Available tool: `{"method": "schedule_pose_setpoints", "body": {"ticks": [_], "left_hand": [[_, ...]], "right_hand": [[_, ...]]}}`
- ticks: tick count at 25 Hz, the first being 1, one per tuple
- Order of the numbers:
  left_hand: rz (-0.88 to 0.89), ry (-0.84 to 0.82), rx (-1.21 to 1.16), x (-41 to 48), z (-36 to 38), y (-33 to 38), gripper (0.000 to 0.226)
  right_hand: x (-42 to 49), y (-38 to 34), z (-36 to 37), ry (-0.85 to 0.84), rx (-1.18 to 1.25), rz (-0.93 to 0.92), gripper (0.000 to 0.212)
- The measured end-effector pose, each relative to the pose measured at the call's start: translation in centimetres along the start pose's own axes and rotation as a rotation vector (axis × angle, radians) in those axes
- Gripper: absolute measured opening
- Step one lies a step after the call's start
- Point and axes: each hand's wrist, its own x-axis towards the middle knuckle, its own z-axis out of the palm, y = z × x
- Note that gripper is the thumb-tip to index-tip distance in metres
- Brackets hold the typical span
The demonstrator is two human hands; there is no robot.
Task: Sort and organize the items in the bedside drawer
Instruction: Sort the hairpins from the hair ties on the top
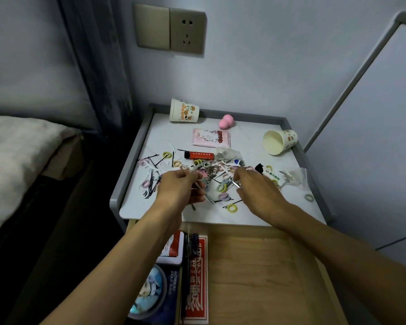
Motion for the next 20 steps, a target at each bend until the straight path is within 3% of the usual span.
{"method": "schedule_pose_setpoints", "body": {"ticks": [4,9,15,20], "left_hand": [[-0.010,0.013,0.059,0.9,0.6,-0.4,0.019],[0.104,0.111,0.309,2.2,0.7,-1.6,0.013],[0.232,0.160,0.545,2.8,1.0,-2.2,0.012],[0.244,0.170,0.587,3.0,1.2,-2.2,0.017]], "right_hand": [[-0.2,0.9,0.1,-0.002,0.133,-0.020,0.024],[1.4,4.4,-0.5,0.222,0.117,0.185,0.021],[3.1,6.5,0.0,0.064,0.012,0.286,0.028],[4.1,6.4,-0.1,-0.023,0.103,0.375,0.028]]}}
